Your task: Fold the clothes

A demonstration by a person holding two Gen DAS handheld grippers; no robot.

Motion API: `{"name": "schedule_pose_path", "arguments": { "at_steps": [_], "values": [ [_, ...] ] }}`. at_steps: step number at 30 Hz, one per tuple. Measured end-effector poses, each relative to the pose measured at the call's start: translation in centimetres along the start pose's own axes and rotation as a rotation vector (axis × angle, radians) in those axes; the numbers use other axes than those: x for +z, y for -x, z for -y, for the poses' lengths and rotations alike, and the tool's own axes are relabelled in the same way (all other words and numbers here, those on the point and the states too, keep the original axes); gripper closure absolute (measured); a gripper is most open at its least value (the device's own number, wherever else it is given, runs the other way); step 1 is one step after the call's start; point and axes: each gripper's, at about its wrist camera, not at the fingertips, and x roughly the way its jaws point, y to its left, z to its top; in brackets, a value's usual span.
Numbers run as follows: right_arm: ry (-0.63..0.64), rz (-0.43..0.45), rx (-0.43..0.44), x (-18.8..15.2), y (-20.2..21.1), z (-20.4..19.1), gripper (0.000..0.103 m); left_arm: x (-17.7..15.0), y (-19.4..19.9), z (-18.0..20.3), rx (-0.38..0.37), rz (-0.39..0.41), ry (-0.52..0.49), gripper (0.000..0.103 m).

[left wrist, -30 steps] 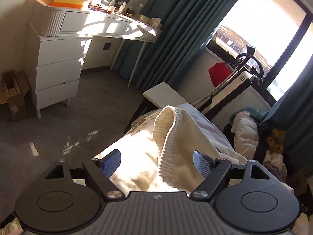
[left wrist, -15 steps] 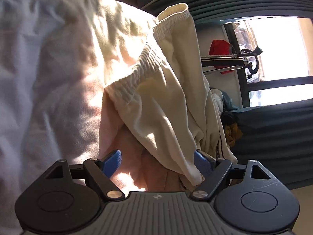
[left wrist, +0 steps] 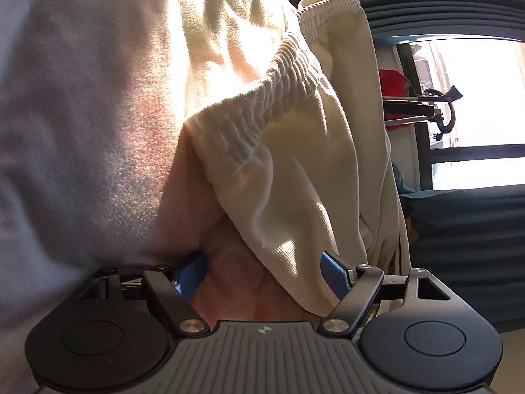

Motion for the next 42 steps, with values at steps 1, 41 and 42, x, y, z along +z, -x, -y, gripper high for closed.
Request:
{"name": "schedule_pose_path", "arguments": {
  "at_steps": [1, 41, 42],
  "values": [
    [0.002, 0.007, 0.003, 0.2, -0.5, -0.1, 0.035, -0.1, -0.1, 0.1, -0.002, 0.015, -0.008, 0.027],
    [-0.054, 0.7, -0.085, 9.4, 21.0, 3.9, 0.091, 9.5, 12.0, 1.5, -0.089, 0.283, -0.02, 0.094],
    [-0.059, 0.694, -0.109, 9.4, 20.9, 4.5, 0.091, 9.5, 11.9, 1.2, -0.076, 0.276, -0.017, 0.094]
  ]
}}
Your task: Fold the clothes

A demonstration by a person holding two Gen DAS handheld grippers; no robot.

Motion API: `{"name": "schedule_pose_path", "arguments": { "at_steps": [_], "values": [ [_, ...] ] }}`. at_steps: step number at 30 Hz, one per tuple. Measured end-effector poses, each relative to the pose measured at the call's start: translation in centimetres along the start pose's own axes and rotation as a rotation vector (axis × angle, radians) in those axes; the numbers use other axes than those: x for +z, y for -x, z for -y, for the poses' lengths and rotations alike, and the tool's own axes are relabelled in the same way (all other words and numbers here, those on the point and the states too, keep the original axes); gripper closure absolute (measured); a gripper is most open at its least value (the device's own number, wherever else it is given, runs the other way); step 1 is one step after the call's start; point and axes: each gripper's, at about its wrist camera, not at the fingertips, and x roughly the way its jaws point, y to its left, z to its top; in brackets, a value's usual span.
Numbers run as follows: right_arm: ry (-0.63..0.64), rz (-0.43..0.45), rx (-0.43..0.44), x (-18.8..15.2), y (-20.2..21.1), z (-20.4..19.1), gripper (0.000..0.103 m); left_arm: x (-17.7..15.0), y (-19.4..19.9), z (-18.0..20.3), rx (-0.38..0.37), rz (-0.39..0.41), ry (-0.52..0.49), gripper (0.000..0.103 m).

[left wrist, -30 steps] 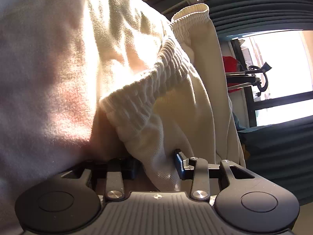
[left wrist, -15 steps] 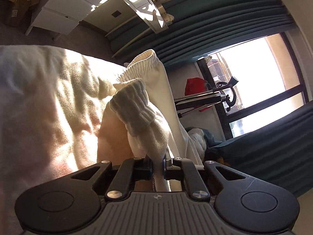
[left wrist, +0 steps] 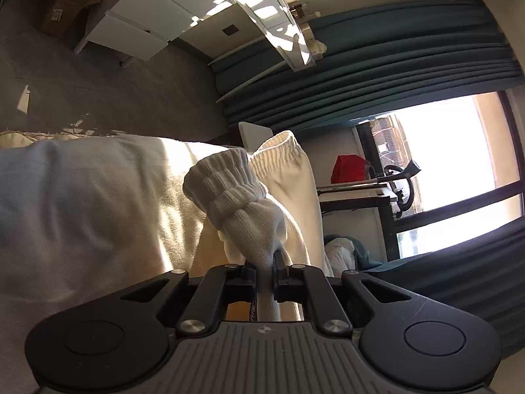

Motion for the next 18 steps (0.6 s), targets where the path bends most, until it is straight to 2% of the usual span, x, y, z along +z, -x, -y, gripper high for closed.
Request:
{"name": "schedule_pose_path", "arguments": {
  "at_steps": [4, 7, 10, 13, 15, 18],
  "values": [
    [-0.111, -0.041, -0.062, -0.4, 0.5, 2.0, 0.089, 0.3, -0.1, -1.2, 0.017, -0.026, 0.025, 0.094],
    [-0.086, -0.043, -0.175, -0.4, 1.9, 2.2, 0.088, 0.7, -0.6, -1.9, 0.018, -0.04, 0.051, 0.094],
    [-0.097, -0.03, -0.229, -0.2, 2.9, 2.6, 0.088, 0.9, -1.0, -2.1, 0.031, -0.047, 0.051, 0.094],
    [-0.007, -0.009, -0.29, -0.6, 3.6, 1.0, 0.088, 0.9, -1.2, -2.4, 0.042, -0.054, 0.053, 0.093],
    [0.053, 0.041, -0.32, -1.3, 4.3, -0.2, 0.086, 0.8, -1.3, -2.6, 0.045, -0.056, 0.057, 0.093],
    [0.147, 0.156, -0.371, -1.8, 5.6, -1.9, 0.075, 0.8, -1.7, -2.5, 0.058, -0.053, 0.043, 0.093]
  ]
}}
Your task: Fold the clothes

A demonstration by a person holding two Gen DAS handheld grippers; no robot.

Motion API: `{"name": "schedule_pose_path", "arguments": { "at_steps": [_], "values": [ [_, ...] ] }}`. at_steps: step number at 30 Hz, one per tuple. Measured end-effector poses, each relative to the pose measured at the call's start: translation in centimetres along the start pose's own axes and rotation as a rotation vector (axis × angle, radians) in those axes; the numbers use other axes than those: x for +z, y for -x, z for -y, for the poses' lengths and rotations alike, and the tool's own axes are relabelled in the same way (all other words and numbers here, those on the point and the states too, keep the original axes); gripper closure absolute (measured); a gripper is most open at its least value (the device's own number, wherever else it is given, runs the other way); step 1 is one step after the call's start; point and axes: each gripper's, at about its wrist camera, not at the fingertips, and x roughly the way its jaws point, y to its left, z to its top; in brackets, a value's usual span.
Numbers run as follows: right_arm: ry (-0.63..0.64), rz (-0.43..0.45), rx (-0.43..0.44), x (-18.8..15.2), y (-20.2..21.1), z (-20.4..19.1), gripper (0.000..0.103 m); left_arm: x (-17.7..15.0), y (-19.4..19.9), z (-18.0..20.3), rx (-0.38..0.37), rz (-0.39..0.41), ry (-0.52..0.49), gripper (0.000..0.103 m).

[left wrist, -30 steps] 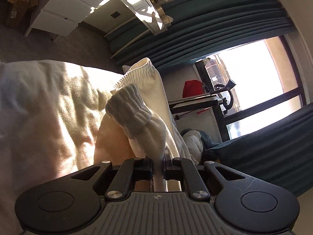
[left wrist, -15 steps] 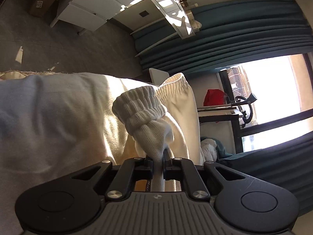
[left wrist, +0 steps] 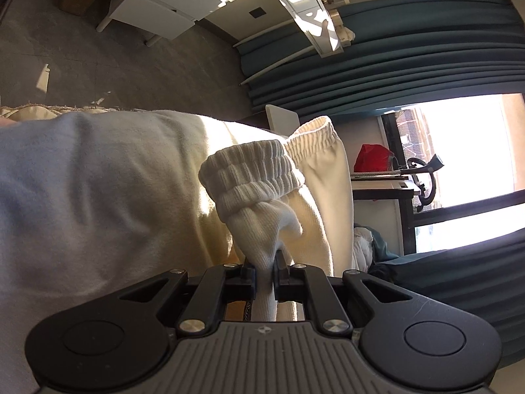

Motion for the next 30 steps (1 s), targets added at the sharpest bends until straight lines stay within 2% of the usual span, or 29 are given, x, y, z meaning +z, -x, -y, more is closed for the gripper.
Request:
{"name": "schedule_pose_path", "arguments": {
  "at_steps": [2, 4, 6, 9, 10, 12, 15, 17, 19, 21, 22, 23, 26, 30],
  "values": [
    [0.004, 0.038, 0.002, 0.4, 0.1, -0.1, 0.067, 0.0, -0.3, 0.1, 0.011, 0.003, -0.009, 0.093],
    [-0.004, 0.032, 0.029, 0.8, -0.4, -0.2, 0.066, 0.0, -0.5, 0.1, 0.02, 0.006, -0.016, 0.093],
    [0.039, -0.06, 0.098, 0.4, -1.8, -1.2, 0.066, -0.1, -0.7, 0.2, 0.027, 0.011, -0.023, 0.093],
    [0.078, -0.255, 0.176, -1.7, -4.5, -2.9, 0.065, -0.1, -0.8, 0.3, 0.039, 0.016, -0.039, 0.093],
    [0.07, -0.317, 0.182, -2.5, -5.5, -3.1, 0.062, -0.1, -0.8, 0.3, 0.042, 0.017, -0.041, 0.093],
    [0.067, -0.384, 0.157, -3.7, -7.5, -3.4, 0.056, -0.1, -0.9, 0.3, 0.048, 0.018, -0.04, 0.093],
    [0.068, -0.468, 0.111, -5.4, -10.5, -3.8, 0.055, -0.1, -1.0, 0.3, 0.058, 0.021, -0.046, 0.093],
    [0.105, -0.464, 0.107, -5.6, -11.6, -4.1, 0.055, 0.0, -1.1, 0.3, 0.058, 0.022, -0.048, 0.093],
    [0.11, -0.413, 0.115, -5.3, -12.0, -4.2, 0.056, 0.0, -1.1, 0.3, 0.057, 0.025, -0.051, 0.093],
    [0.102, -0.379, 0.12, -4.7, -12.4, -4.4, 0.072, 0.1, -1.1, 0.4, 0.05, 0.031, -0.053, 0.093],
    [0.096, -0.38, 0.124, -4.5, -12.8, -4.7, 0.092, 0.1, -1.1, 0.5, 0.047, 0.036, -0.055, 0.093],
    [0.088, -0.384, 0.133, -4.3, -13.1, -5.2, 0.095, 0.1, -1.0, 0.5, 0.043, 0.039, -0.06, 0.093],
    [0.123, -0.343, 0.215, -3.1, -13.0, -8.2, 0.097, 0.2, -0.9, 0.6, 0.031, 0.044, -0.066, 0.094],
    [0.137, -0.277, 0.415, -0.7, -10.7, -13.1, 0.097, -0.3, -0.6, 1.3, 0.047, 0.06, -0.106, 0.094]
  ]
}}
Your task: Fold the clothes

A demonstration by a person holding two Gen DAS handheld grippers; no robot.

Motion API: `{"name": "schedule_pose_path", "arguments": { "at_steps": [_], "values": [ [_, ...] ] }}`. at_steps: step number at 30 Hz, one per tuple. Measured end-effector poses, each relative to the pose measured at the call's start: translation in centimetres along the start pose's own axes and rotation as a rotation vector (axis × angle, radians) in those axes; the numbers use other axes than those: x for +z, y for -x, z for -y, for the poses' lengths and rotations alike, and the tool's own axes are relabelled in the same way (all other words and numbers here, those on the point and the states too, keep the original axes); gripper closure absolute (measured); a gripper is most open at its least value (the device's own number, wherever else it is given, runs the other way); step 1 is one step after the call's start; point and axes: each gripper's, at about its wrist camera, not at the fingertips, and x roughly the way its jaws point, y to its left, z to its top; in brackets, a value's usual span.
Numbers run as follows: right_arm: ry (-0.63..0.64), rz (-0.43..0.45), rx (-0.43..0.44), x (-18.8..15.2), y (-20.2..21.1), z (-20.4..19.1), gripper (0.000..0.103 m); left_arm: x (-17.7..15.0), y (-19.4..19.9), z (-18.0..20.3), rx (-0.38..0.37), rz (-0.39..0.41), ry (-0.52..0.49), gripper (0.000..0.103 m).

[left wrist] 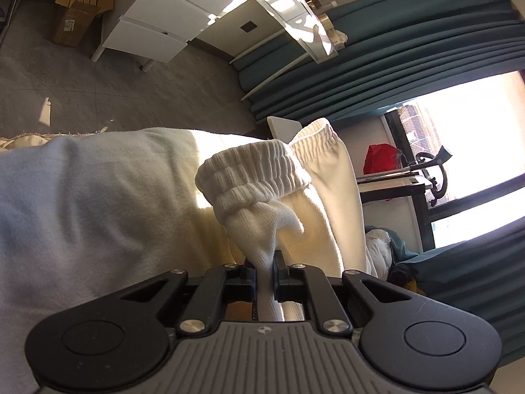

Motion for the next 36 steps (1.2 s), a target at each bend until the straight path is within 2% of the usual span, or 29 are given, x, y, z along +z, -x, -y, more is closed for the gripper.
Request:
{"name": "schedule_pose_path", "arguments": {
  "at_steps": [3, 5, 9, 10, 12, 15, 16, 18, 22, 26, 27, 28, 29, 30, 31, 32, 33, 34, 36],
  "values": [
    [0.028, 0.104, 0.189, 1.5, 2.4, -3.1, 0.097, 0.2, 0.4, -0.3, -0.044, 0.006, 0.036, 0.094],
    [0.032, 0.161, 0.252, 1.8, 4.3, -3.4, 0.097, 0.4, 0.6, -0.7, -0.054, -0.001, 0.054, 0.094],
    [-0.003, 0.239, 0.071, 0.6, 7.6, 0.3, 0.097, 0.2, 0.6, -1.0, -0.035, -0.035, 0.053, 0.094],
    [-0.042, 0.228, -0.001, -0.1, 8.1, 2.0, 0.097, 0.1, 0.6, -1.1, -0.027, -0.043, 0.049, 0.094],
    [-0.152, 0.171, -0.148, -1.8, 8.9, 6.1, 0.097, 0.0, 0.6, -1.3, -0.011, -0.053, 0.049, 0.094],
    [-0.401, 0.011, -0.298, -4.1, 9.0, 12.5, 0.097, -0.1, 0.7, -1.8, 0.01, -0.064, 0.064, 0.094],
    [-0.471, -0.02, -0.313, -4.5, 9.1, 13.9, 0.097, 0.0, 0.7, -2.0, 0.012, -0.068, 0.075, 0.094],
    [-0.519, -0.029, -0.31, -4.2, 9.2, 15.1, 0.097, 0.0, 0.8, -2.3, 0.014, -0.075, 0.084, 0.093],
    [-0.487, -0.009, -0.268, -4.5, 9.1, 14.5, 0.096, 0.0, 0.9, -2.3, 0.031, -0.078, 0.074, 0.092],
    [-0.524, 0.019, -0.254, -4.6, 8.9, 15.0, 0.093, -0.1, 1.2, -2.5, 0.039, -0.079, 0.084, 0.09],
    [-0.528, 0.022, -0.262, -4.6, 8.9, 15.1, 0.093, -0.2, 1.5, -2.5, 0.044, -0.069, 0.091, 0.088],
    [-0.523, 0.026, -0.272, -4.5, 9.0, 15.3, 0.091, -0.2, 1.7, -2.6, 0.049, -0.059, 0.099, 0.079],
    [-0.514, 0.031, -0.281, -4.3, 9.1, 15.4, 0.088, -0.3, 2.0, -2.6, 0.054, -0.049, 0.107, 0.074],
    [-0.499, 0.039, -0.293, -4.1, 9.0, 15.5, 0.084, -0.3, 2.3, -2.8, 0.038, -0.037, 0.128, 0.063],
    [-0.482, 0.047, -0.305, -3.9, 8.8, 15.5, 0.07, -0.4, 2.5, -3.1, 0.004, -0.025, 0.161, 0.05],
    [-0.462, 0.063, -0.315, -3.7, 8.5, 15.6, 0.049, -0.4, 2.8, -3.4, -0.03, -0.013, 0.194, 0.044],
    [-0.448, 0.066, -0.304, -3.6, 7.8, 15.9, 0.039, -0.4, 2.8, -3.5, -0.05, -0.009, 0.213, 0.04],
    [-0.437, 0.062, -0.285, -3.4, 7.0, 16.2, 0.028, -0.3, 2.6, -3.5, -0.055, -0.011, 0.213, 0.04],
    [-0.418, 0.061, -0.254, -3.2, 5.6, 16.8, 0.028, -0.1, 2.2, -3.7, -0.053, -0.005, 0.224, 0.04]
  ]
}}
